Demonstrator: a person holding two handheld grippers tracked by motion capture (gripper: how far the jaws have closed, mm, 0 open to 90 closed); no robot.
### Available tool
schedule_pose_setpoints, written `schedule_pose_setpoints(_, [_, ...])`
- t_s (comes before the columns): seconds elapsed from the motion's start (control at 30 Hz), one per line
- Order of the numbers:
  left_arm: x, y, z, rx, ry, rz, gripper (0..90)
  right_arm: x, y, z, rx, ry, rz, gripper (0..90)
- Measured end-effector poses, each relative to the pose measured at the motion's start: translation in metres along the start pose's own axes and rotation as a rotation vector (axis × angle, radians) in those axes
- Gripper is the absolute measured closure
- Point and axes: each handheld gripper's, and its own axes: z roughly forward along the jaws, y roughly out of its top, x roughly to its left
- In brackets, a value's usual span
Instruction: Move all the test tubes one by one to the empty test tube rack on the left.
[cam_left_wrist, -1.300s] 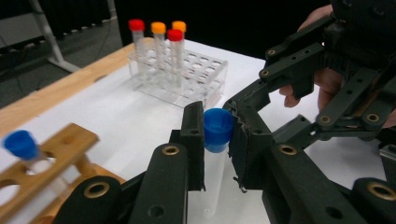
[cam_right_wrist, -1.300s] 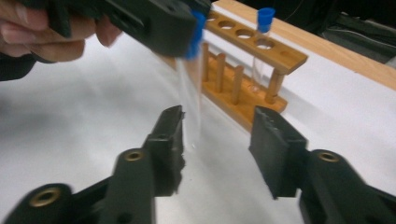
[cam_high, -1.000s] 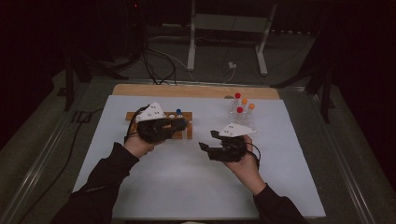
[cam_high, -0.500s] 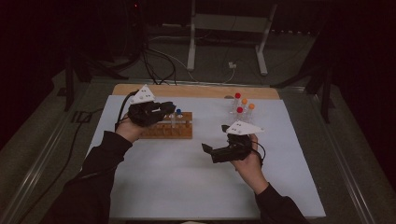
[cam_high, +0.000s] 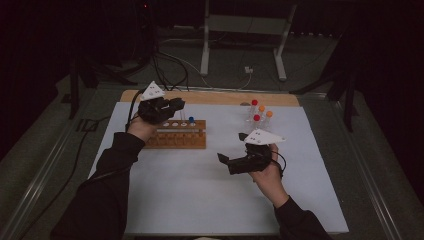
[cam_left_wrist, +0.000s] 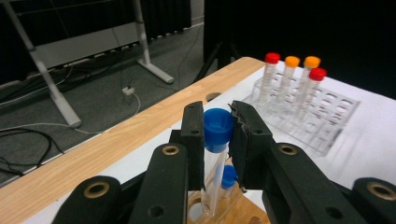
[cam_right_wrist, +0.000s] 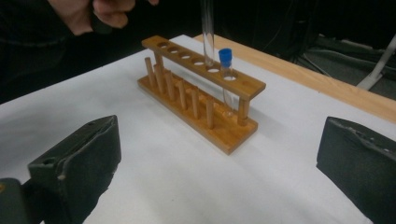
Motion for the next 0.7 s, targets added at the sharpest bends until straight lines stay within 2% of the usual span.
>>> schedule_pose_setpoints(0.07, [0.002,-0.004,0.003,-0.002,0.001,-0.015,77.2,0.0,0.0,-0.001,-0.004,0.002,0.003,0.0])
schedule_pose_setpoints(0.2, [0.003,-0.012,0.009,0.002,0.007,-0.013,77.2,-0.001,0.0,-0.001,-0.014,0.001,-0.001,0.0])
schedule_pose_setpoints(0.37, [0.001,-0.022,0.018,0.024,-0.001,-0.031,77.2,-0.001,-0.001,-0.002,-0.041,0.001,-0.041,0.0])
schedule_pose_setpoints(0.47, [0.0,-0.027,0.022,0.034,0.001,-0.028,77.3,-0.001,-0.001,-0.003,-0.069,0.028,-0.067,0.0])
schedule_pose_setpoints(0.53, [-0.001,-0.03,0.024,0.04,0.002,-0.028,77.2,-0.002,-0.001,-0.003,-0.075,0.028,-0.085,0.0])
schedule_pose_setpoints(0.7, [0.0,-0.038,0.027,0.055,0.002,-0.036,77.2,-0.001,-0.001,-0.003,-0.081,0.028,-0.101,0.0])
